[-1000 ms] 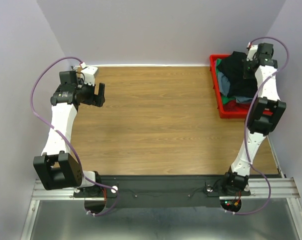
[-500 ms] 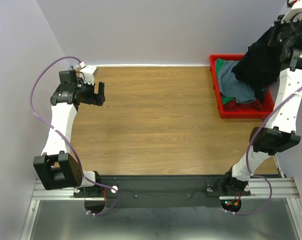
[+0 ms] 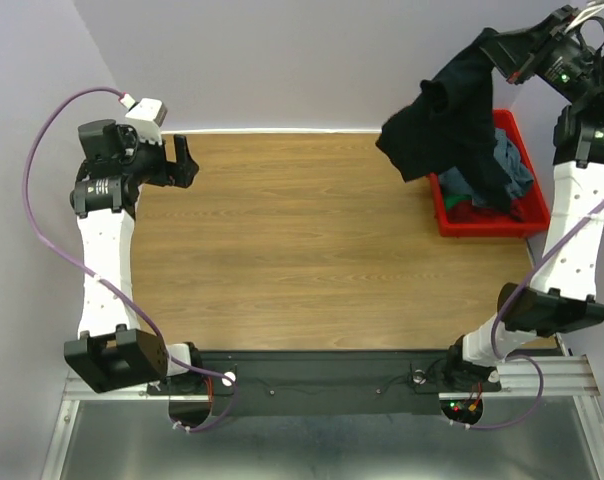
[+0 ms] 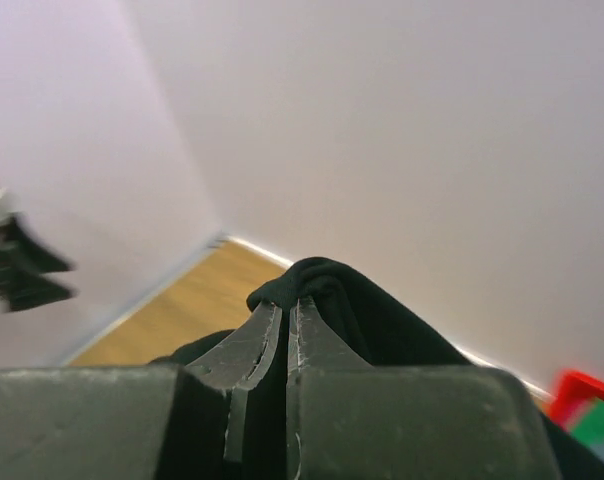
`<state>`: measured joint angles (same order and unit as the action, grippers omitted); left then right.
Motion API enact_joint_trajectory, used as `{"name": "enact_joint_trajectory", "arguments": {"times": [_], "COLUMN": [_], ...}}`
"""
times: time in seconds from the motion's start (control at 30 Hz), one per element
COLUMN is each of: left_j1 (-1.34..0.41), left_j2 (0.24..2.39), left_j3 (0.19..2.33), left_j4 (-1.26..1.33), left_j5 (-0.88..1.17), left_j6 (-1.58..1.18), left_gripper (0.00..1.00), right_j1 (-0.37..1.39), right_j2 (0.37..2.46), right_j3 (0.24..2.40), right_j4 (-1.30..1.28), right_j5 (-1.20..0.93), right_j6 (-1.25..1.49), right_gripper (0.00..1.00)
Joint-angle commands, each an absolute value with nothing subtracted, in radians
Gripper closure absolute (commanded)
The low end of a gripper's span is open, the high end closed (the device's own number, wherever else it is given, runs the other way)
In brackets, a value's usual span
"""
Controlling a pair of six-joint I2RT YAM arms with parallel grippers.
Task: Fold and stack the t-shirts
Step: Grab the tshirt from the pile
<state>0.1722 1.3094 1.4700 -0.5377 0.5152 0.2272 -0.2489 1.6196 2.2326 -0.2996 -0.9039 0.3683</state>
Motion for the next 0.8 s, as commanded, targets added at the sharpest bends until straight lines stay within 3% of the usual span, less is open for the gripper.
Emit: {"name": "enact_joint_trajectory", "arguments": {"times": [0.0,0.13,0.33,0.47,0.6,0.63,0.67,0.77], "left_j1": [0.178,0.178,0.179,0.179,0.178,0.181,0.163,0.094], "left_j2": [1.230,1.171,1.143,1.131,1.143,1.149,1.163,1.201], "left_j3": [1.516,1.473,1.445,1.417,1.385,1.378,1.365,1.338], "left_j4": [-0.502,-0.428,-0.339,-0.281,-0.272,-0.284,-0.294,-0.368], "left_j5": [0.624,0.652,0.729,0.770,0.810,0.825,0.801,0.746], "left_j6": [0.196,0.177,0.109,0.074,0.091,0.122,0.171,0.290], "left_gripper": [0.01,0.01,0.02,0.02,0.02,0.02,0.02,0.02], "right_j1": [-0.113,0.075,0.208,0.346,0.357,0.357,0.351,0.319], "right_j2": [1.526,1.476,1.563,1.592,1.699,1.735,1.808,1.899], "right_j3": [2.143,1.854,1.829,1.732,1.576,1.547,1.542,1.601], "right_j4": [-0.029,-0.017,0.074,0.129,0.127,0.124,0.098,-0.032], "right_j5": [-1.025,-0.987,-0.953,-0.940,-0.896,-0.903,-0.904,-0.830], "right_j6": [0.618,0.607,0.739,0.775,0.764,0.753,0.712,0.603], "right_gripper": [0.99,1.00,0.99,0.99,0.99,0.90,0.63,0.28]}}
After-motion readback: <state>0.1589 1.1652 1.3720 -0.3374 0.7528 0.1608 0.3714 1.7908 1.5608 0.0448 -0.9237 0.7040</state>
